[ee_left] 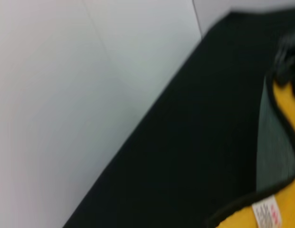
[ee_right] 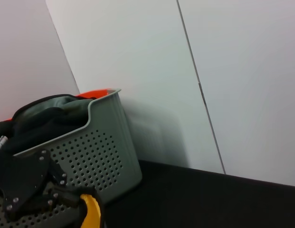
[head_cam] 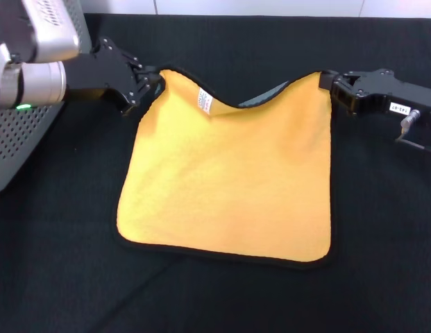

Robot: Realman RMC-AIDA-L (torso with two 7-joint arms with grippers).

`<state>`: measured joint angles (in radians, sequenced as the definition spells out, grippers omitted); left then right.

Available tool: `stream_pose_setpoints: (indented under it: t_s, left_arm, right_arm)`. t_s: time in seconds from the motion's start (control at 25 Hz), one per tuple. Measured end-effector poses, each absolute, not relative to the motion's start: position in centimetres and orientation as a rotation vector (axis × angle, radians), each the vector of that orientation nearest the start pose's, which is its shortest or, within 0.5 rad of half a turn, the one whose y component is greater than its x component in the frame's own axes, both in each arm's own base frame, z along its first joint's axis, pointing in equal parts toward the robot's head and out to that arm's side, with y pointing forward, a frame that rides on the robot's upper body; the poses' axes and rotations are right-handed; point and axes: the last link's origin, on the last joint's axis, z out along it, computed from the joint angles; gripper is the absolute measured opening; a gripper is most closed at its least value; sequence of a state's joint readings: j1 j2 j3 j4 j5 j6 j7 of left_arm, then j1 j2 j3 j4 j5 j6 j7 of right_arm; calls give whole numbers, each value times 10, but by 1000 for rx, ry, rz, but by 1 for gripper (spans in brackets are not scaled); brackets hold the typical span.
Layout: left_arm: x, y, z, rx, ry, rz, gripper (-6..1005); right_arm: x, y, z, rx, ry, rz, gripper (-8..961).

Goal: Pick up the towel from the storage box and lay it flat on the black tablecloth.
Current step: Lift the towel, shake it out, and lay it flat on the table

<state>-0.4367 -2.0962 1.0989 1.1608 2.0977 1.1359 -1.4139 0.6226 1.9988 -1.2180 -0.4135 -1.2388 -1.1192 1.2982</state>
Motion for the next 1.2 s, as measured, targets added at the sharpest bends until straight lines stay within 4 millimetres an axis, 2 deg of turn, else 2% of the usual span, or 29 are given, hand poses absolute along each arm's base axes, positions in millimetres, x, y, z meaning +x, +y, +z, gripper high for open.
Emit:
stream_pose_setpoints:
  t_s: [0.36, 0.6, 0.92, 1.2]
  left_arm:
    - [-217, 384, 25, -2491, 91, 148, 36]
    - [-217, 387, 16, -2468, 128, 299, 37]
    - [-217, 390, 17, -2447, 135, 328, 37]
    - [-219, 395, 20, -2410, 138, 359, 38]
  right_arm:
    - [231, 396, -21, -2421, 756, 845, 33]
    - [226, 403, -25, -2404, 776, 831, 33]
    - [219, 411, -32, -2407, 780, 805, 34]
    - [223, 411, -34, -2399, 800, 782, 35]
